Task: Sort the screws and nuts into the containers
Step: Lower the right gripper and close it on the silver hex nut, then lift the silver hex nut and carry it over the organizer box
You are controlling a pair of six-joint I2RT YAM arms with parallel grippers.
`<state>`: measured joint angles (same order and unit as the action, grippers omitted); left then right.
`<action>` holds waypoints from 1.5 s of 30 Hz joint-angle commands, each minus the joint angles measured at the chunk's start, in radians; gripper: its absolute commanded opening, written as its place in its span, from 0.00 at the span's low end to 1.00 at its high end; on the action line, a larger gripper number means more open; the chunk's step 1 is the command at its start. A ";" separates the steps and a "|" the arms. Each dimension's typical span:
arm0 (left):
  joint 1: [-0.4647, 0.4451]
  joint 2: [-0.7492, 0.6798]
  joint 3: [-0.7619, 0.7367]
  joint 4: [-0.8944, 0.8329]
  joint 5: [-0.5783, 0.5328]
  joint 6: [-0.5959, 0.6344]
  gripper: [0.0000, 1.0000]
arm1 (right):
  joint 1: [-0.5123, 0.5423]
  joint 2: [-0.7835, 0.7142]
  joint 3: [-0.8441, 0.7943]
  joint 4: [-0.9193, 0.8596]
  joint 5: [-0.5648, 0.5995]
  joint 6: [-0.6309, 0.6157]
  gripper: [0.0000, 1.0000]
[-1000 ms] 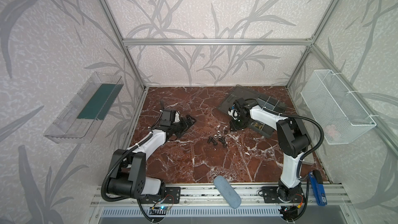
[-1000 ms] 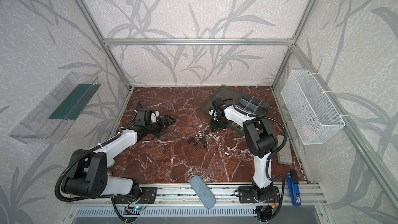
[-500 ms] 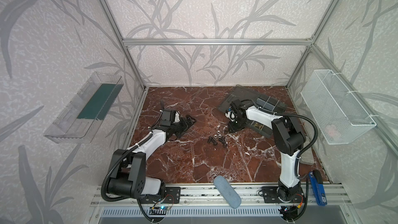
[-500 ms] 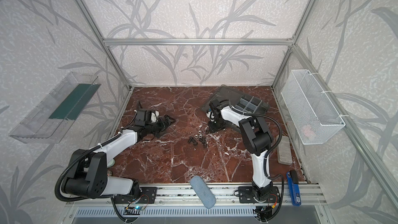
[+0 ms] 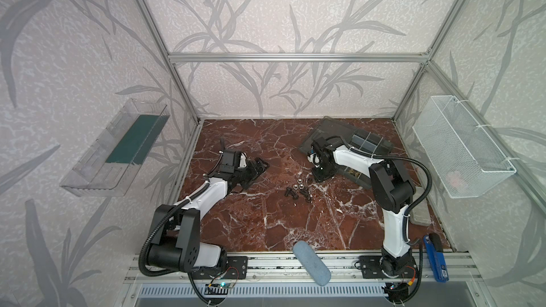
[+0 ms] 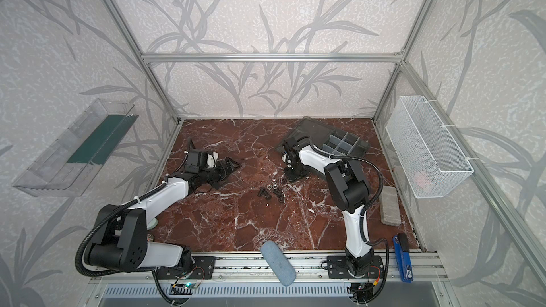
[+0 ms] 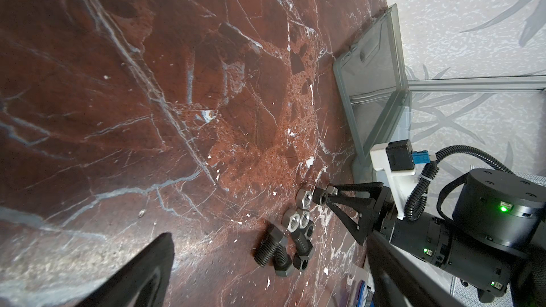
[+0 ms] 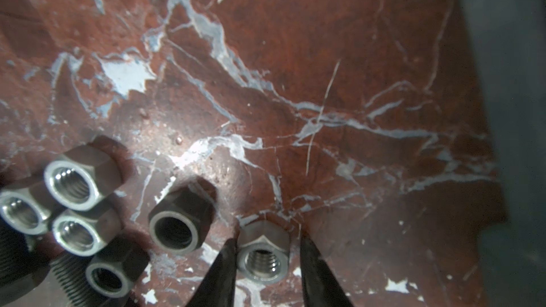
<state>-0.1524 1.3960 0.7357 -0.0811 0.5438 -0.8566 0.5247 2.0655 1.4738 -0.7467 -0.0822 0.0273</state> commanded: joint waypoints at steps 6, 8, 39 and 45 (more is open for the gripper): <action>0.004 0.002 -0.017 0.013 -0.001 0.007 0.99 | 0.024 0.065 0.020 -0.046 0.030 -0.011 0.26; 0.004 -0.001 -0.016 0.011 -0.001 0.007 0.99 | 0.024 0.061 0.021 -0.046 0.041 -0.005 0.19; 0.020 -0.016 -0.027 0.009 0.008 0.011 0.99 | -0.455 -0.192 0.091 0.208 0.218 0.150 0.00; 0.020 -0.010 -0.019 0.006 0.008 0.011 0.99 | -0.484 -0.115 0.162 0.193 0.292 0.121 0.00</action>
<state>-0.1356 1.3960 0.7181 -0.0742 0.5453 -0.8558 0.0452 1.9106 1.5883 -0.5701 0.1539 0.1528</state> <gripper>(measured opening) 0.994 0.255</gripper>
